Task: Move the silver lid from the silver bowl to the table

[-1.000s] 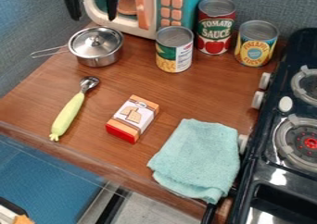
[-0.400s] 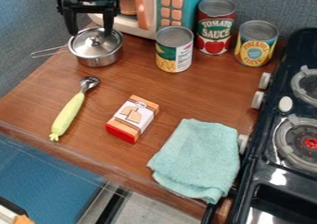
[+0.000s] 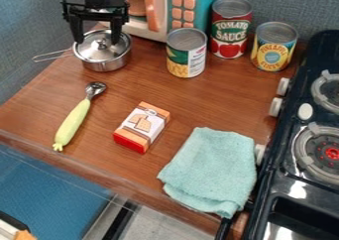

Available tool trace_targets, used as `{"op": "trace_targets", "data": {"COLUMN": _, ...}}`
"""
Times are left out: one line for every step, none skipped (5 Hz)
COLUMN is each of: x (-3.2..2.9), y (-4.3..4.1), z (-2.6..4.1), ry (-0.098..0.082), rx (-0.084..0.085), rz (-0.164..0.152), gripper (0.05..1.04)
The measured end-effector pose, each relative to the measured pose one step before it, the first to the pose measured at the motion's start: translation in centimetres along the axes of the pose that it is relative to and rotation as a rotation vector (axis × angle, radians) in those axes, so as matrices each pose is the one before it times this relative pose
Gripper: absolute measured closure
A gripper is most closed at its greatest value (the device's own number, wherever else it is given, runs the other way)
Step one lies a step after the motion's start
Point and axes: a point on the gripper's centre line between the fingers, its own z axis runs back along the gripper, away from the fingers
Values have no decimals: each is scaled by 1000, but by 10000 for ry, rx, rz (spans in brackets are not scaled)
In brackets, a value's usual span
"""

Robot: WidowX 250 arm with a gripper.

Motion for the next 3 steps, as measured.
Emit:
{"op": "trace_targets", "data": {"x": 422, "y": -35, "z": -561, "ry": -37, "rx": 78, "rz": 86, "gripper": 83}}
{"op": "trace_targets", "data": {"x": 341, "y": -138, "z": -406, "ry": 0, "rx": 0, "rz": 77, "gripper": 83}}
{"op": "trace_targets", "data": {"x": 7, "y": 16, "z": -344, "ry": 33, "rx": 95, "rz": 19, "gripper": 83}}
